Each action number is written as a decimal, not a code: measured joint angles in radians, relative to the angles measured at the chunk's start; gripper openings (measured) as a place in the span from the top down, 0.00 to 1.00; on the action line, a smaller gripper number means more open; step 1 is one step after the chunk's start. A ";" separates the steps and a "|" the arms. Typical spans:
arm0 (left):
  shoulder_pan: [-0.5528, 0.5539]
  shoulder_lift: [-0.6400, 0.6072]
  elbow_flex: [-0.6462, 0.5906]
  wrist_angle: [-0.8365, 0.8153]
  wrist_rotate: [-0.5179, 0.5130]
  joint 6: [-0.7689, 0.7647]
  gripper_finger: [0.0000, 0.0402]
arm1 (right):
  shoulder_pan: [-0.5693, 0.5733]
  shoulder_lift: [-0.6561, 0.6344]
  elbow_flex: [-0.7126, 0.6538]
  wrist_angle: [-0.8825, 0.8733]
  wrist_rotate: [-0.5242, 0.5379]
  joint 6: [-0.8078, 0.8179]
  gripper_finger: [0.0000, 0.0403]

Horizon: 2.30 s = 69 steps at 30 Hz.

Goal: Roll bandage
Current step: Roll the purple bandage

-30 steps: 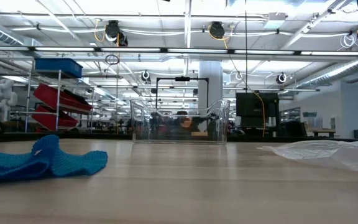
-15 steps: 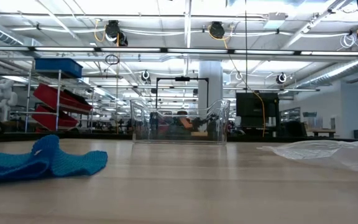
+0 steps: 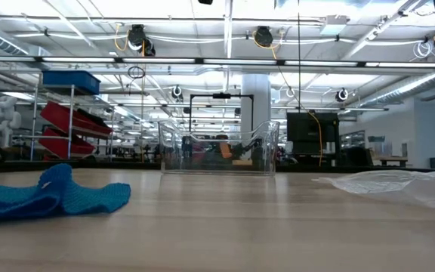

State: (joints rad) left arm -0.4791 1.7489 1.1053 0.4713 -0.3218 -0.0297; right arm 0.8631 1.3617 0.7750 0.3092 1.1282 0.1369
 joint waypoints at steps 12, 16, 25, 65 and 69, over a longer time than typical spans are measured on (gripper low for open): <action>0.002 0.000 0.000 0.054 -0.002 -0.043 0.99 | -0.063 0.097 0.000 0.025 -0.002 -0.018 1.00; 0.001 0.000 0.000 0.042 -0.017 -0.058 1.00 | -0.064 0.097 0.000 0.023 -0.007 -0.015 1.00; -0.005 0.010 -0.017 -0.065 -0.125 -0.195 1.00 | -0.071 0.098 0.000 -0.141 -0.082 0.238 1.00; -0.008 0.197 -0.180 0.048 -0.098 -0.538 1.00 | -0.192 0.554 0.000 0.040 -0.396 0.825 1.00; -0.006 0.228 -0.180 0.095 -0.069 -0.541 1.00 | -0.199 0.554 0.000 0.046 -0.432 0.824 0.97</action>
State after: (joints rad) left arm -0.4854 1.9773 0.9257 0.5665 -0.3903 -0.5703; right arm 0.6644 1.9156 0.7750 0.3553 0.6964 0.9611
